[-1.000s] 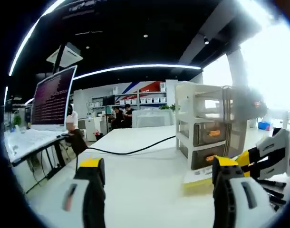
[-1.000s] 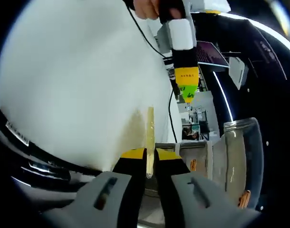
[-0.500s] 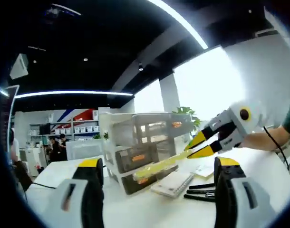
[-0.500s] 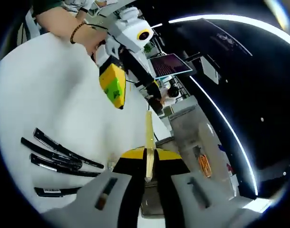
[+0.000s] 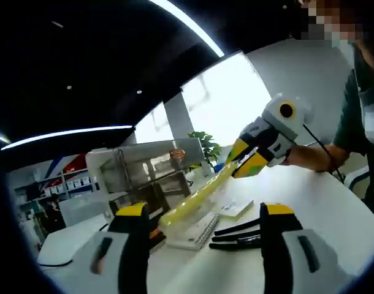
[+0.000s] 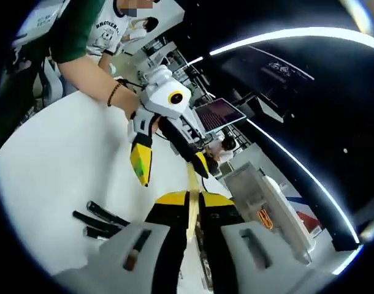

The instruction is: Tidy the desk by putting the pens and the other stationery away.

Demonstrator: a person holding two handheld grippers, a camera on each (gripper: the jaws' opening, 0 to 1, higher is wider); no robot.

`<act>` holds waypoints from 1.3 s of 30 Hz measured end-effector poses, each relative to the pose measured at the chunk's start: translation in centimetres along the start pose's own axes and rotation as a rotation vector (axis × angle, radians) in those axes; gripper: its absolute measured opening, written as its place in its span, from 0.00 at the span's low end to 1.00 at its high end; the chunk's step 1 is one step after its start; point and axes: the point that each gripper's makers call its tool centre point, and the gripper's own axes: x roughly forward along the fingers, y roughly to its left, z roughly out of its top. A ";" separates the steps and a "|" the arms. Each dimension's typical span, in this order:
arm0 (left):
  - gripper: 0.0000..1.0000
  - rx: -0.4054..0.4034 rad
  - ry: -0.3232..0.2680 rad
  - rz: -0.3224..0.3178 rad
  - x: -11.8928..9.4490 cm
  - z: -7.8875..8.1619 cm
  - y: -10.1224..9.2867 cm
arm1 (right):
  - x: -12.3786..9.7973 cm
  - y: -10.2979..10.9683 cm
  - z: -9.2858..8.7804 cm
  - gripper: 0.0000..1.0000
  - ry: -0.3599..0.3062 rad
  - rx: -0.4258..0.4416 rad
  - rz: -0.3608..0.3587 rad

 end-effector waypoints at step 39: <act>0.10 -0.373 0.124 -0.443 1.6 -2.1 -9.7 | 0.2 3.0 3.7 0.04 -0.312 0.379 0.204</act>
